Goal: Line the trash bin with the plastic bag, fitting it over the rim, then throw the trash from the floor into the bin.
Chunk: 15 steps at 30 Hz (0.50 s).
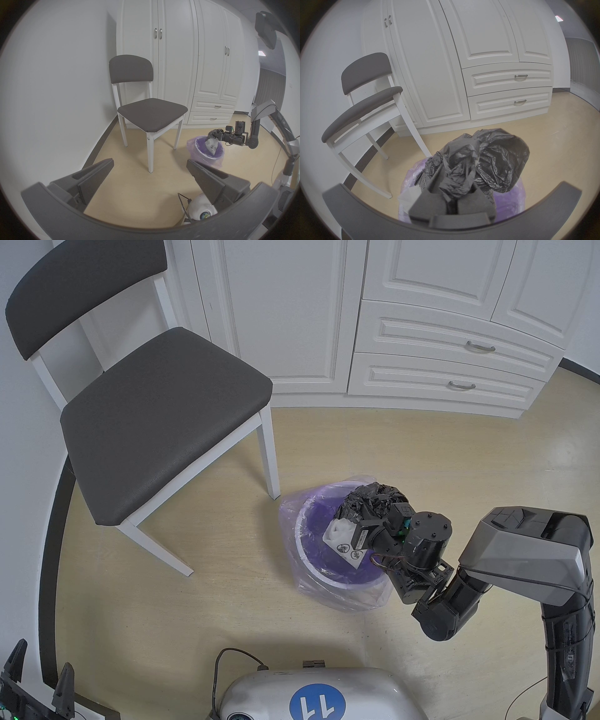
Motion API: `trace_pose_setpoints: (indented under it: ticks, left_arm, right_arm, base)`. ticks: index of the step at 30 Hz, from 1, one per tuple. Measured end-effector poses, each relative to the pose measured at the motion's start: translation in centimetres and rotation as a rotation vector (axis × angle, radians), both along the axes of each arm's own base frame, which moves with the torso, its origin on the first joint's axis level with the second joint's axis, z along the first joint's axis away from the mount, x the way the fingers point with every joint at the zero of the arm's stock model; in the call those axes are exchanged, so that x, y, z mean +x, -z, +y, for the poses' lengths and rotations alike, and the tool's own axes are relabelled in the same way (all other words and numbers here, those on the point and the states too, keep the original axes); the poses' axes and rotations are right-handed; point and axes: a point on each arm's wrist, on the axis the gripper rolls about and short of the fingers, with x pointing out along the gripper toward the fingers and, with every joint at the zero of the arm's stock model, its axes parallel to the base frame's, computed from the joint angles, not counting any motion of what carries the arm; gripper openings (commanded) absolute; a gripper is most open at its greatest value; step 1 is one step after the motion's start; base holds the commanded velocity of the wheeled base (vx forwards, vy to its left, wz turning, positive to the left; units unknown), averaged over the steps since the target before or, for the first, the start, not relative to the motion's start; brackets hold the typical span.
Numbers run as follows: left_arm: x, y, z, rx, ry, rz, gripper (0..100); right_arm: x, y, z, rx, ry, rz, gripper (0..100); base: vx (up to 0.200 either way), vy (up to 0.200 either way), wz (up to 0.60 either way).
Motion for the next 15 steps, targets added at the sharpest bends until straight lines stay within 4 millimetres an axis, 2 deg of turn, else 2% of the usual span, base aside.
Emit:
trace_pose_setpoints:
  ticks: [15]
  left_arm:
    - [0.01,0.00,0.00,0.000,0.000,0.001,100]
  right_arm:
    - [0.04,0.31,0.12,-0.006,-0.001,0.004,0]
  base:
    - [0.000,0.000,0.00]
